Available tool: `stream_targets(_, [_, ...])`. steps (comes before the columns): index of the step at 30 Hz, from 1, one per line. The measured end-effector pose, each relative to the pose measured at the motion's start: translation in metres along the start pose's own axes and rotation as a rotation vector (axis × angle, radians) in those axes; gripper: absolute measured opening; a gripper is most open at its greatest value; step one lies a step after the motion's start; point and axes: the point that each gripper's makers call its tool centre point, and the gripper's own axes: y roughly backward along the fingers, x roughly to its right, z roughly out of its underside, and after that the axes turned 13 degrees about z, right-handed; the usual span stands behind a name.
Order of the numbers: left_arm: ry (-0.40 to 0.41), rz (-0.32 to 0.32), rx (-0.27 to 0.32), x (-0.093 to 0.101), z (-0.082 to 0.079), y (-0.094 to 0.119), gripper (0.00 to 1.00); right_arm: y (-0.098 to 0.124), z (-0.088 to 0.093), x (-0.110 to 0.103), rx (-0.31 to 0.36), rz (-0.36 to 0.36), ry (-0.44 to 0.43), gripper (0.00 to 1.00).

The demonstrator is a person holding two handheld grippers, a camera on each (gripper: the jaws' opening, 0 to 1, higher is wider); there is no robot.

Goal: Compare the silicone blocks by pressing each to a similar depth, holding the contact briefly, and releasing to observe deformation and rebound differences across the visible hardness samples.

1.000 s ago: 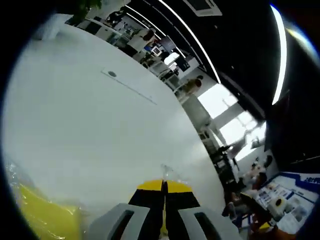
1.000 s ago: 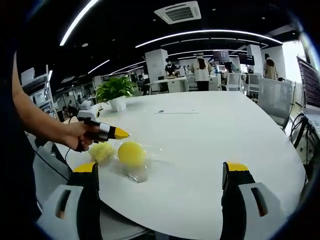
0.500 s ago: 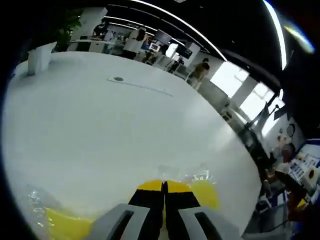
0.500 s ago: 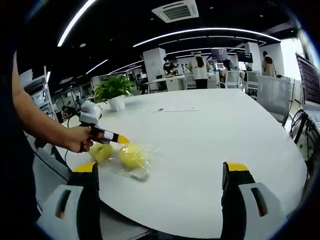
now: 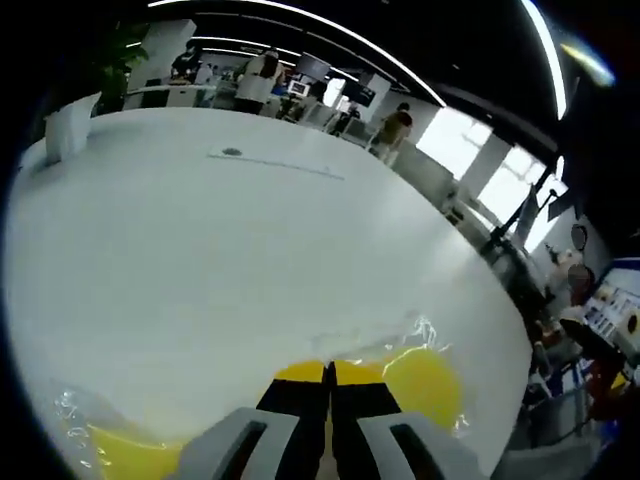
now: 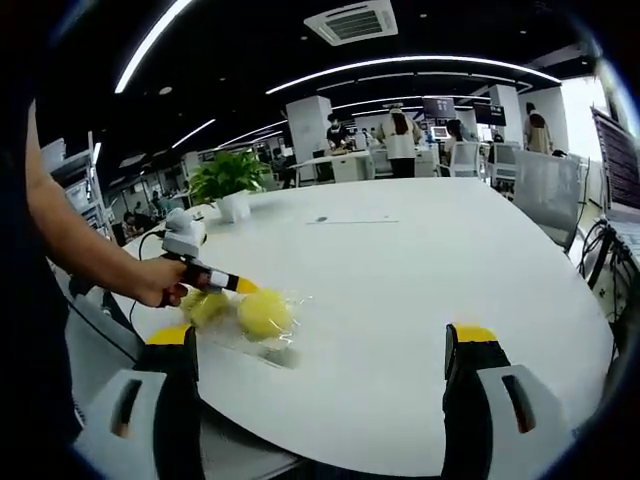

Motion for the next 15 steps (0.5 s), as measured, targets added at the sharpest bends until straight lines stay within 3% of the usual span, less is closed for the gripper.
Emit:
stream_targets(4, [-0.007, -0.008, 0.014, -0.006, 0.005, 0.000, 0.00, -0.001, 0.001, 0.000, -0.006, -0.001, 0.001, 0.96])
stream_targets(6, [0.050, -0.008, 0.032, -0.008, 0.008, 0.001, 0.00, -0.001, 0.000, -0.001, -0.004, -0.002, 0.000, 0.96])
stream_targets(12, [0.065, 0.047, -0.004, -0.002, 0.003, 0.000, 0.00, -0.003, 0.000, -0.003, 0.001, -0.006, -0.004, 0.96])
stream_targets(14, [-0.015, 0.032, -0.021, -0.007, 0.000, 0.003, 0.07, -0.005, 0.001, -0.005, -0.003, -0.010, -0.005, 0.96])
stream_targets(15, [-0.032, 0.028, -0.015, -0.007, -0.002, 0.004, 0.21, -0.006, 0.001, -0.007, -0.003, -0.012, -0.004, 0.96])
